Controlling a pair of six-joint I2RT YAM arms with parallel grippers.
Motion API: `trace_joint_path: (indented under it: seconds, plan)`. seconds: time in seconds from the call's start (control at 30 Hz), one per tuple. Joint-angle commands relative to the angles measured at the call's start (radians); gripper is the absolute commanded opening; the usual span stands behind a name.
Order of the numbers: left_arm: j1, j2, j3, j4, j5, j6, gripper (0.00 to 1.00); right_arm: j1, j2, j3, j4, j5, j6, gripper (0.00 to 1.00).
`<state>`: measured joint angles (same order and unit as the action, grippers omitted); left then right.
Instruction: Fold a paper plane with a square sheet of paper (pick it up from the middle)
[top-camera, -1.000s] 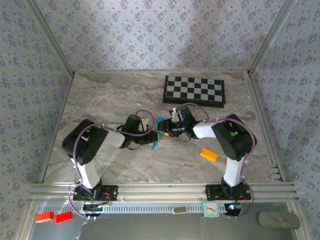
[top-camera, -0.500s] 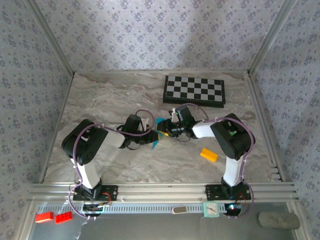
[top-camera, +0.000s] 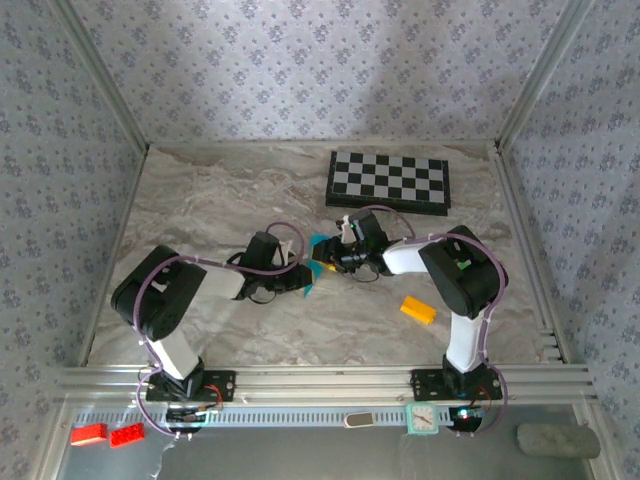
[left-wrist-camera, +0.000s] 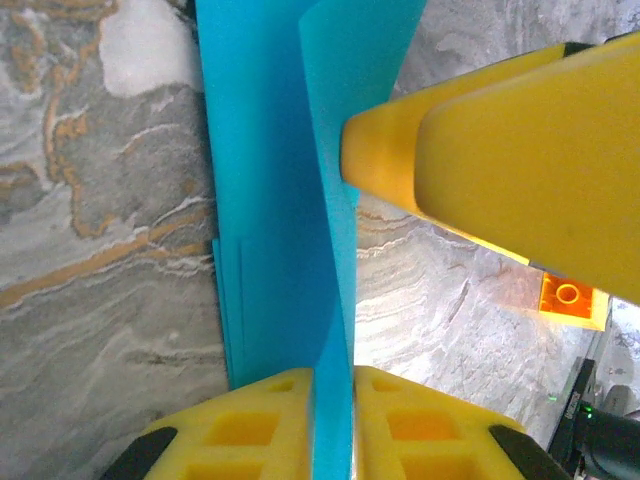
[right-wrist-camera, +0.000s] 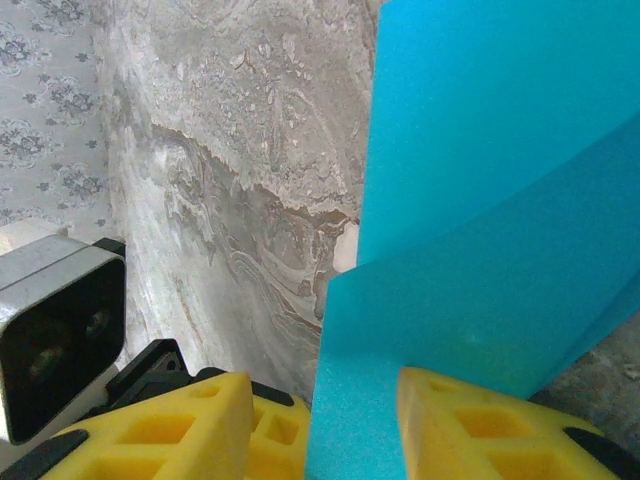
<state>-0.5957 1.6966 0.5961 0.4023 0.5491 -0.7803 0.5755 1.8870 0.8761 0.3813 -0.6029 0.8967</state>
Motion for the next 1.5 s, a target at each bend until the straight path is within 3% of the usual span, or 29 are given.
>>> trace_joint_path:
  seconds: [0.0,0.4,0.9,1.27,1.47]
  plan:
    - [0.004,-0.027,-0.021,-0.088,-0.012,-0.004,0.17,0.008,0.020,0.027,-0.027,-0.006,-0.015,0.44]
    - [0.004,-0.019,-0.028,-0.141,-0.024,0.002,0.12,0.014,0.015,0.041,-0.038,-0.012,-0.019,0.44]
    - [0.028,0.019,-0.058,-0.043,0.031,-0.068,0.04,0.045,-0.043,0.000,-0.010,-0.045,-0.071,0.44]
    - [0.039,0.012,-0.062,-0.022,0.054,-0.092,0.04,0.053,0.012,0.051,-0.039,-0.019,-0.070,0.44]
    - [0.040,-0.013,-0.070,-0.028,0.047,-0.088,0.09,0.052,0.029,0.072,-0.068,-0.003,-0.070,0.44]
